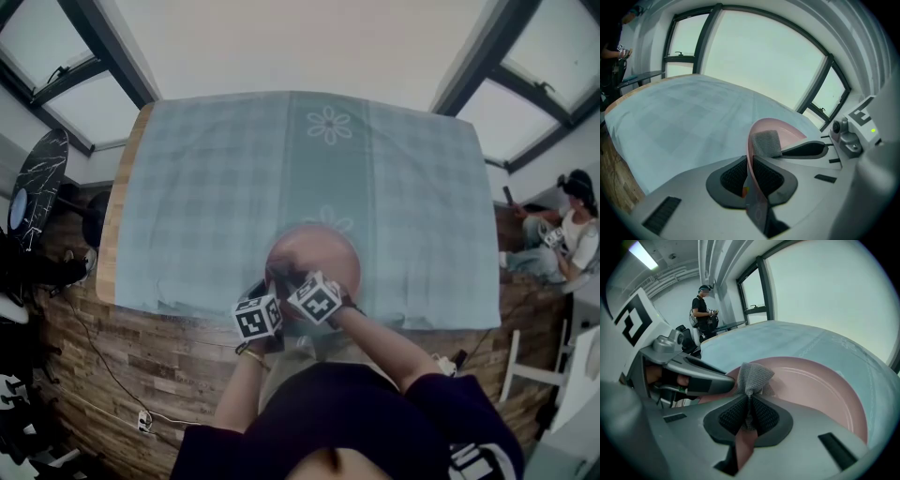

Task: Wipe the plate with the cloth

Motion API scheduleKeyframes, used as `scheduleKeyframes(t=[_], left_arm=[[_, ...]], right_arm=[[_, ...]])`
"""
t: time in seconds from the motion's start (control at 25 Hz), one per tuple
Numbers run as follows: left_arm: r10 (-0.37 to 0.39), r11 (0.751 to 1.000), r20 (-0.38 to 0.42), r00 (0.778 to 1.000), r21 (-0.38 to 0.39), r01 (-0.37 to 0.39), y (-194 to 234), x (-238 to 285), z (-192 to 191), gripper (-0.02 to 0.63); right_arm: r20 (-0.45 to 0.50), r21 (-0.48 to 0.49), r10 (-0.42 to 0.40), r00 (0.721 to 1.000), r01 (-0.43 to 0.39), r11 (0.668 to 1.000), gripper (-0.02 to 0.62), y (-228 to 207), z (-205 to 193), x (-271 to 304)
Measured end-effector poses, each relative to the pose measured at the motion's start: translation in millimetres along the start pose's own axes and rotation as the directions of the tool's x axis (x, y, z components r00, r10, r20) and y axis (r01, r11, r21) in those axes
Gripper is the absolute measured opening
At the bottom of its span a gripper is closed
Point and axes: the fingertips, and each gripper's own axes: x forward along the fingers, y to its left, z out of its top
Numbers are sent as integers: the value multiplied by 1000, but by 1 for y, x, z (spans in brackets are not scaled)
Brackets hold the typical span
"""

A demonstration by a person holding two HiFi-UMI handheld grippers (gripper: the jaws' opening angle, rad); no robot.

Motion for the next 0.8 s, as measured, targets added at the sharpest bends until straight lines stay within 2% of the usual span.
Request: scheduleKeyframes(t=[0.4, 0.8], left_arm=[[-5, 1000, 6, 1000, 4, 5, -2, -1, 1, 51], [-3, 1000, 10, 1000, 8, 3, -2, 0, 1, 51]], right_arm=[[-60, -47, 79, 995, -82, 995, 32, 27, -18, -7], [-141, -88, 167, 976, -180, 980, 32, 54, -42, -18]])
